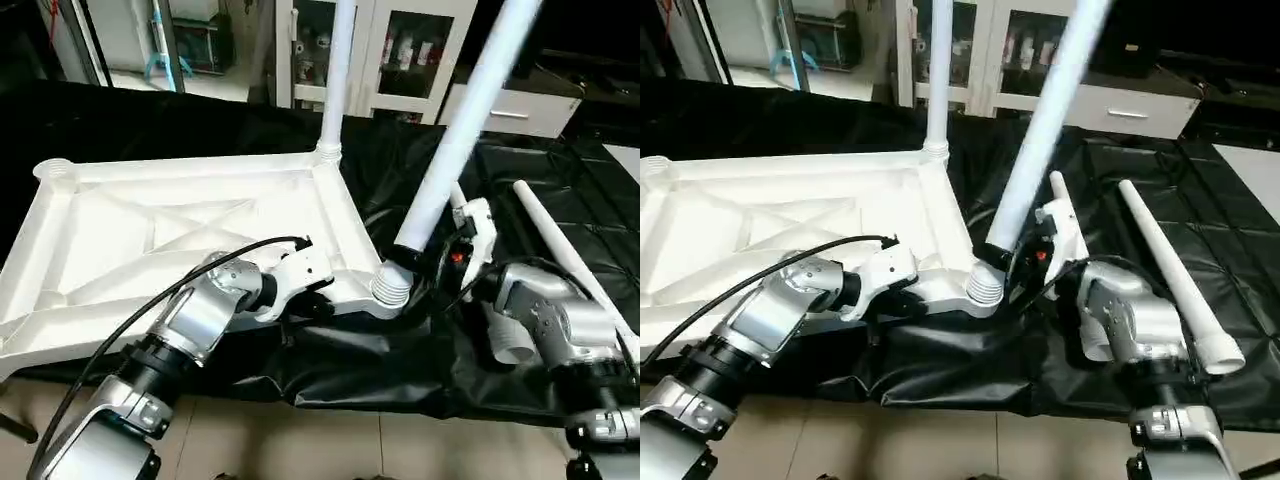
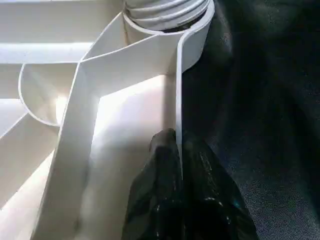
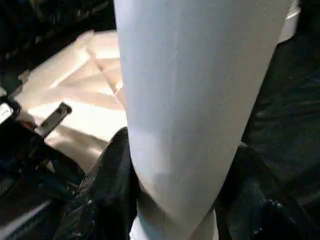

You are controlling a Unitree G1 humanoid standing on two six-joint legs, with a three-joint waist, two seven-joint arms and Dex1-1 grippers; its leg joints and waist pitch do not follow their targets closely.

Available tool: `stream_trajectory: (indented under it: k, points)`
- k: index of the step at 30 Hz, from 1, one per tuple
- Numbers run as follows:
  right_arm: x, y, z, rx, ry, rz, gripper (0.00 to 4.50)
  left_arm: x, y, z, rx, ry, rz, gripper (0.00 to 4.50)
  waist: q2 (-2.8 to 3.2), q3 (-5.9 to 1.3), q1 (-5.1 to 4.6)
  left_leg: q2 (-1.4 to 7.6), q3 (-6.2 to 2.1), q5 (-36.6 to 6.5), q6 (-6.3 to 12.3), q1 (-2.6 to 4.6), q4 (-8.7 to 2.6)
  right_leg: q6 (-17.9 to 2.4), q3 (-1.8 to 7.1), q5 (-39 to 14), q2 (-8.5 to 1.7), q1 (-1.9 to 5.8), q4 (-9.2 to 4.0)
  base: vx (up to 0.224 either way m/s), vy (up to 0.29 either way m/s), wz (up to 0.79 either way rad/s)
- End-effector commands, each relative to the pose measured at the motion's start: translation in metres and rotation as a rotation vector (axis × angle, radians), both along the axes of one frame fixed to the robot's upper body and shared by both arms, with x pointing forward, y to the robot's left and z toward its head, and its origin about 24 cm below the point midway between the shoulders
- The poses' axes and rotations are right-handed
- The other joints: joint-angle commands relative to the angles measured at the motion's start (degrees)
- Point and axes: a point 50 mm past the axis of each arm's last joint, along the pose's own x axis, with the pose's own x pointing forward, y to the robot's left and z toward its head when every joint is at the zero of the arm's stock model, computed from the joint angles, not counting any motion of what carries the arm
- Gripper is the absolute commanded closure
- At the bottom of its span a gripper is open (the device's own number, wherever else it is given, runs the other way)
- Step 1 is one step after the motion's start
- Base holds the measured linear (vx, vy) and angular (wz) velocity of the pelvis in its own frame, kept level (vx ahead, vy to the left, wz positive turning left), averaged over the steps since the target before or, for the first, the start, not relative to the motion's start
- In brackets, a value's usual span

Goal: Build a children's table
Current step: Insert table leg to table base

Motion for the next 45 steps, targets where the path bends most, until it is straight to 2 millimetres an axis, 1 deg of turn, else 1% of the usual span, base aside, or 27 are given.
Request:
stream_trajectory:
  k: [1, 2, 3, 5, 6, 7, 9, 12, 13, 16, 20, 22, 24, 27, 28, 31, 32, 33, 35, 36, 37, 39, 40, 42, 43, 44, 45]
  points:
    - [-0.009, -0.015, -0.019, -0.045, 0.077, -0.093, 2.64, 0.003, -0.001, 0.003, -0.005, -0.016, 0.011, 4.50, -0.07, -3.79, 0.12, 2.05, -0.58, -12.82, 1.41, 0.17, -4.38, -9.59, 2.58, -19.83, -2.46, 2.86, -4.27, 0.000, 0.000, 0.00]
    - [-0.011, -0.016, -0.020, -0.042, 0.079, -0.101, 2.64, 0.003, -0.001, 0.003, -0.006, -0.017, 0.012, 4.50, -0.06, -3.78, 0.10, 2.09, -0.67, -12.87, 1.46, 0.07, -4.49, -9.81, 2.51, -19.58, -2.43, 2.95, -4.17, 0.000, 0.000, 0.00]
    - [-0.012, -0.017, -0.021, -0.034, 0.078, -0.111, 2.64, 0.004, -0.001, 0.003, -0.007, -0.019, 0.014, 4.50, 0.21, -3.70, 0.12, 2.04, -0.62, -13.05, 1.44, 0.08, -4.53, -9.69, 2.55, -19.71, -2.39, 2.91, -4.32, 0.000, 0.000, 0.00]
    - [-0.014, -0.018, -0.022, -0.029, 0.077, -0.118, 2.65, 0.004, -0.002, 0.004, -0.009, -0.020, 0.015, 4.50, -0.02, -3.71, 0.01, 2.00, -0.68, -14.00, 1.25, 0.04, -4.54, -9.41, 2.48, -20.89, -2.45, 2.95, -4.42, 0.000, 0.000, 0.00]
    - [-0.018, -0.019, -0.023, -0.017, 0.075, -0.137, 2.65, 0.005, -0.002, 0.004, -0.011, -0.023, 0.018, 4.50, -0.01, -3.62, 0.07, 1.97, -0.62, -14.42, 1.19, 0.14, -4.53, -9.02, 2.50, -22.02, -2.45, 2.79, -4.67, 0.000, 0.000, 0.00]
    - [-0.021, -0.020, -0.024, -0.012, 0.073, -0.146, 2.65, 0.005, -0.002, 0.004, -0.012, -0.023, 0.019, 4.50, 0.25, -3.58, 0.18, 2.03, -0.64, -14.93, 1.07, 0.27, -4.57, -8.65, 2.56, -22.69, -2.51, 2.67, -4.86, 0.000, 0.000, 0.00]
    - [-0.027, -0.019, -0.027, -0.028, 0.070, -0.145, 2.65, 0.006, -0.002, 0.004, -0.012, -0.025, 0.021, 4.50, 0.14, -3.70, 0.41, 2.07, -0.73, -14.55, 1.00, 0.25, -4.66, -8.26, 2.53, -22.09, -2.49, 2.84, -4.78, 0.000, 0.000, 0.00]
    - [-0.032, -0.018, -0.027, -0.062, 0.059, -0.119, 2.65, 0.007, -0.002, 0.005, -0.009, -0.032, 0.024, 4.50, 0.12, -3.71, 0.49, 2.13, -0.75, -13.94, 1.07, 0.16, -4.78, -8.70, 2.55, -20.18, -2.44, 2.87, -4.50, 0.000, 0.000, 0.00]
    - [-0.036, -0.015, -0.027, -0.120, 0.039, -0.075, 2.65, 0.008, -0.001, 0.005, -0.007, -0.039, 0.030, 4.50, 0.11, -3.67, 0.58, 2.08, -0.71, -14.01, 1.11, 0.10, -4.77, -8.70, 2.57, -20.28, -2.43, 2.90, -4.54, 0.000, 0.000, 0.00]
    - [-0.041, -0.012, -0.027, -0.186, 0.018, -0.014, 2.65, 0.009, -0.001, 0.005, -0.003, -0.042, 0.031, 4.50, 0.19, -3.55, 0.75, 2.07, -0.68, -14.51, 1.10, 0.14, -4.81, -8.08, 2.60, -21.32, -2.42, 2.84, -4.69, 0.000, 0.000, 0.00]
    - [-0.044, -0.009, -0.024, -0.228, -0.001, 0.035, 2.65, 0.009, 0.000, 0.005, -0.002, -0.043, 0.030, 4.50, 0.16, -3.50, 0.75, 2.08, -0.78, -15.48, 0.86, 0.22, -4.89, -7.52, 2.58, -22.85, -2.47, 2.77, -4.93, 0.000, 0.000, 0.00]
    - [-0.043, -0.006, -0.021, -0.251, -0.014, 0.061, 2.65, 0.010, -0.001, 0.005, -0.001, -0.044, 0.030, 4.50, 0.22, -3.42, 0.76, 2.16, -0.82, -16.03, 0.80, 0.32, -4.96, -7.62, 2.63, -22.78, -2.43, 2.65, -4.94, 0.000, 0.000, 0.00]
    - [-0.042, -0.004, -0.017, -0.263, -0.022, 0.086, 2.65, 0.010, -0.001, 0.005, 0.000, -0.045, 0.028, 4.50, 0.08, -3.47, 0.71, 2.12, -0.79, -15.92, 0.88, 0.17, -4.91, -7.67, 2.67, -22.58, -2.48, 2.78, -4.89, 0.000, 0.000, 0.00]
    - [-0.036, -0.002, -0.011, -0.271, -0.026, 0.111, 2.65, 0.010, -0.002, 0.005, -0.001, -0.046, 0.025, 4.50, 0.12, -3.42, 0.65, 2.12, -0.83, -15.74, 0.97, 0.12, -4.94, -7.86, 2.64, -22.32, -2.42, 2.80, -4.79, 0.000, 0.000, 0.00]
    - [-0.034, -0.002, -0.010, -0.277, -0.025, 0.121, 2.65, 0.010, -0.002, 0.005, -0.001, -0.046, 0.024, 4.50, -0.04, -3.40, 0.60, 2.12, -0.81, -15.96, 1.05, 0.09, -4.94, -7.78, 2.64, -22.74, -2.42, 2.80, -4.86, 0.000, 0.000, 0.00]
    - [-0.032, 0.001, -0.010, -0.287, -0.014, 0.147, 2.65, 0.011, -0.002, 0.005, 0.000, -0.045, 0.022, 4.50, 0.13, -3.41, 0.64, 2.14, -0.83, -15.95, 0.95, 0.16, -4.88, -7.78, 2.68, -23.07, -2.53, 2.71, -4.91, 0.000, 0.000, 0.00]
    - [-0.029, 0.003, -0.010, -0.291, -0.006, 0.155, 2.65, 0.011, -0.002, 0.005, 0.001, -0.045, 0.021, 4.50, 0.07, -3.41, 0.52, 2.09, -0.86, -15.90, 0.96, 0.00, -4.93, -7.81, 2.61, -23.06, -2.46, 2.86, -4.86, 0.000, 0.000, 0.00]
    - [-0.026, 0.005, -0.011, -0.295, -0.001, 0.157, 2.65, 0.011, -0.002, 0.005, 0.001, -0.045, 0.020, 4.50, 0.12, -3.42, 0.54, 2.10, -0.82, -16.11, 0.95, 0.17, -4.87, -7.94, 2.62, -23.17, -2.49, 2.71, -4.91, 0.000, 0.000, 0.00]
    - [-0.015, 0.009, -0.013, -0.313, 0.002, 0.116, 2.65, 0.011, -0.003, 0.005, 0.001, -0.045, 0.019, 4.50, 0.09, -3.29, 0.16, 2.02, -0.90, -17.31, 0.53, 0.07, -4.91, -7.75, 2.51, -25.12, -2.55, 2.62, -5.07, 0.000, 0.000, 0.00]
    - [-0.014, 0.009, -0.014, -0.314, 0.003, 0.112, 2.65, 0.011, -0.003, 0.005, 0.001, -0.046, 0.019, 4.50, 0.06, -3.20, 0.02, 1.94, -0.89, -17.91, 0.39, 0.08, -4.88, -7.44, 2.46, -26.38, -2.55, 2.50, -5.25, 0.000, 0.000, 0.00]
    - [-0.011, 0.011, -0.015, -0.321, 0.000, 0.100, 2.65, 0.011, -0.003, 0.006, 0.000, -0.046, 0.019, 4.50, 0.08, -3.16, -0.13, 1.93, -1.05, -18.73, 0.06, 0.18, -4.92, -6.62, 2.37, -28.52, -2.62, 2.52, -5.49, 0.000, 0.000, 0.00]
    - [-0.011, 0.012, -0.017, -0.323, 0.004, 0.106, 2.65, 0.011, -0.003, 0.006, 0.000, -0.048, 0.019, 4.50, 0.02, -3.16, -0.34, 1.94, -1.14, -19.45, -0.07, 0.27, -4.89, -6.00, 2.33, -29.87, -2.70, 2.41, -5.72, 0.000, 0.000, 0.00]
    - [-0.014, 0.012, -0.021, -0.331, 0.013, 0.124, 2.65, 0.011, -0.004, 0.006, -0.001, -0.049, 0.020, 4.50, -0.22, -3.13, -0.53, 1.94, -1.19, -19.77, 0.06, 0.20, -4.94, -5.54, 2.23, -30.65, -2.62, 2.44, -5.85, 0.000, 0.000, 0.00]
    - [-0.019, 0.012, -0.027, -0.340, 0.033, 0.150, 2.65, 0.012, -0.004, 0.006, -0.002, -0.050, 0.022, 4.50, 0.03, -3.08, -0.62, 2.03, -1.30, -20.34, 0.08, 0.31, -5.00, -5.22, 2.20, -31.22, -2.65, 2.31, -5.98, 0.000, 0.000, 0.00]
    - [-0.022, 0.012, -0.032, -0.342, 0.046, 0.158, 2.65, 0.012, -0.003, 0.006, -0.002, -0.052, 0.024, 4.50, -0.11, -3.11, -0.62, 2.07, -1.33, -20.65, 0.07, 0.36, -5.04, -5.06, 2.16, -31.41, -2.69, 2.30, -6.03, 0.000, 0.000, 0.00]
    - [-0.023, 0.012, -0.032, -0.342, 0.049, 0.159, 2.65, 0.012, -0.003, 0.006, -0.002, -0.052, 0.024, 4.50, -0.04, -3.09, -0.60, 2.10, -1.35, -20.85, 0.06, 0.39, -5.09, -5.03, 2.18, -31.32, -2.68, 2.25, -6.10, 0.000, 0.000, 0.00]
    - [-0.024, 0.012, -0.034, -0.342, 0.055, 0.160, 2.65, 0.012, -0.003, 0.006, -0.003, -0.053, 0.026, 4.50, 0.02, -3.27, -0.62, 2.18, -1.46, -20.52, -0.04, 0.31, -5.18, -5.38, 2.18, -29.81, -2.71, 2.45, -5.88, 0.000, 0.000, 0.00]
